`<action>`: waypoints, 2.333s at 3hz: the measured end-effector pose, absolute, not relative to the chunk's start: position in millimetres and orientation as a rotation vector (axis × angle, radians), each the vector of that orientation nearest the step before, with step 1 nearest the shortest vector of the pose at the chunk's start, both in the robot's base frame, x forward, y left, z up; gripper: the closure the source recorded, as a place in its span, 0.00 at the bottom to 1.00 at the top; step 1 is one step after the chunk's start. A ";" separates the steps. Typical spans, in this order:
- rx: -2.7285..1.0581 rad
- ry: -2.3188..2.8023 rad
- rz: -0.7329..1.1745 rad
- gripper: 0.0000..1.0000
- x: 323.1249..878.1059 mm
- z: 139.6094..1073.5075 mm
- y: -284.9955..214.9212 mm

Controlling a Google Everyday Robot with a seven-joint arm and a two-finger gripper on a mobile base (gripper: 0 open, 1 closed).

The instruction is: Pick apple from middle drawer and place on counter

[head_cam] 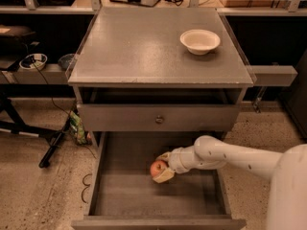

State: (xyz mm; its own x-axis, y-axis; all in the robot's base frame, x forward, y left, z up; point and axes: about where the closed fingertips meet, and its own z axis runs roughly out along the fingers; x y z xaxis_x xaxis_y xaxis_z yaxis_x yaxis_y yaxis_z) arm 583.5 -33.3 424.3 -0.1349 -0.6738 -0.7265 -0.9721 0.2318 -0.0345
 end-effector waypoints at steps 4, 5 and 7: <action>-1.395 1.758 0.377 1.00 544.5 518.6 -36.1; -1.397 1.685 0.364 1.00 541.8 562.7 -29.8; -1.406 1.511 0.313 1.00 524.6 654.7 -16.8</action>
Offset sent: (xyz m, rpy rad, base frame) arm -0.0445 -0.0125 0.1064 0.0242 -0.2518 -0.1198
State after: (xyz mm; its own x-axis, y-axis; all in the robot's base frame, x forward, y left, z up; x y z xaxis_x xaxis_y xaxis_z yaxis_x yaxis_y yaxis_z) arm 524.6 -16.8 654.7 0.1835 -0.5980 -0.7802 -0.8586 0.2889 -0.4234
